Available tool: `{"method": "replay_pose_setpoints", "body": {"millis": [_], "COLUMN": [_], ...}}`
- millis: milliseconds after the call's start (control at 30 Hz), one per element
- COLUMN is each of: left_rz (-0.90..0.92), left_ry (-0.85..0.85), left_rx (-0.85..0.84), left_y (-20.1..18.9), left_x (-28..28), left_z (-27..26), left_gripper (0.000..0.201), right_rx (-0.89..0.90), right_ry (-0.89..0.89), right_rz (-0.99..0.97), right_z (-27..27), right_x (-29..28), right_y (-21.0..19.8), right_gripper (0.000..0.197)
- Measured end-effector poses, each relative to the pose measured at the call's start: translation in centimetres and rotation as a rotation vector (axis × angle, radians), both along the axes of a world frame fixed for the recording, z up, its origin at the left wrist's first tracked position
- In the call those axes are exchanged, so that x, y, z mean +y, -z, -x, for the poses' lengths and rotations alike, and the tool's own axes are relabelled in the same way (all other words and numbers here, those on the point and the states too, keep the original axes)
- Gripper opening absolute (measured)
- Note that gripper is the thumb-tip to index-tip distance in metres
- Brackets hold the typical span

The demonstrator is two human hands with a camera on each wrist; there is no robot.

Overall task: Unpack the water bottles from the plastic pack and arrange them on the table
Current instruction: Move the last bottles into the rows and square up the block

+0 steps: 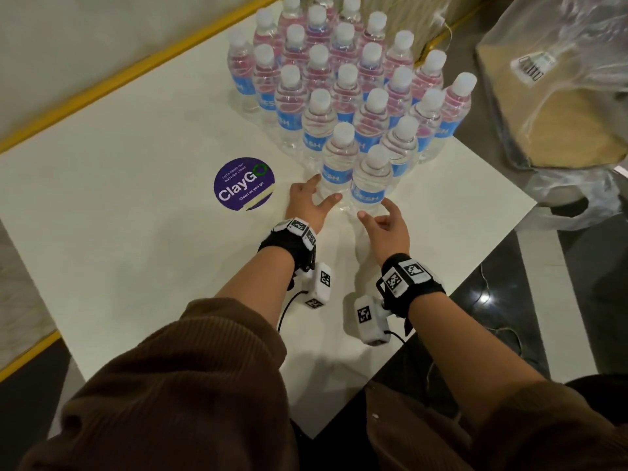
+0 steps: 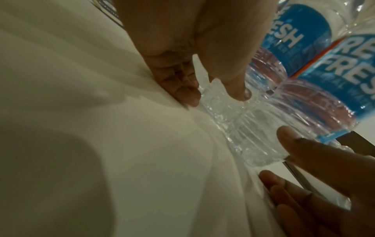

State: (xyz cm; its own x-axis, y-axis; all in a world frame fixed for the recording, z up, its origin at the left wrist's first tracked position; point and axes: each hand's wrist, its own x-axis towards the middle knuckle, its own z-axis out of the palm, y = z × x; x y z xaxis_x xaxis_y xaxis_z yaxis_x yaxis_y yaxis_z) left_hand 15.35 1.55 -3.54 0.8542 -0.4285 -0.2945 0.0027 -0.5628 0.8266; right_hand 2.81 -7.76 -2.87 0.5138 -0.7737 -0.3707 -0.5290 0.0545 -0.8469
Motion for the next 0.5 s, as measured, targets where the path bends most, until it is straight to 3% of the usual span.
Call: {"method": "replay_pose_setpoints", "body": {"millis": [500], "left_rz": [0.072], "left_ry": [-0.086], "left_rx": [0.015], "left_y": [0.67], "left_x": [0.79], "left_z": [0.19], "left_gripper": [0.065], "right_rx": [0.069], "right_ry": [0.03], "right_rz": [0.06], "right_z": [-0.85], "right_x": [0.7], "right_y": [0.0], "right_gripper": [0.062]}}
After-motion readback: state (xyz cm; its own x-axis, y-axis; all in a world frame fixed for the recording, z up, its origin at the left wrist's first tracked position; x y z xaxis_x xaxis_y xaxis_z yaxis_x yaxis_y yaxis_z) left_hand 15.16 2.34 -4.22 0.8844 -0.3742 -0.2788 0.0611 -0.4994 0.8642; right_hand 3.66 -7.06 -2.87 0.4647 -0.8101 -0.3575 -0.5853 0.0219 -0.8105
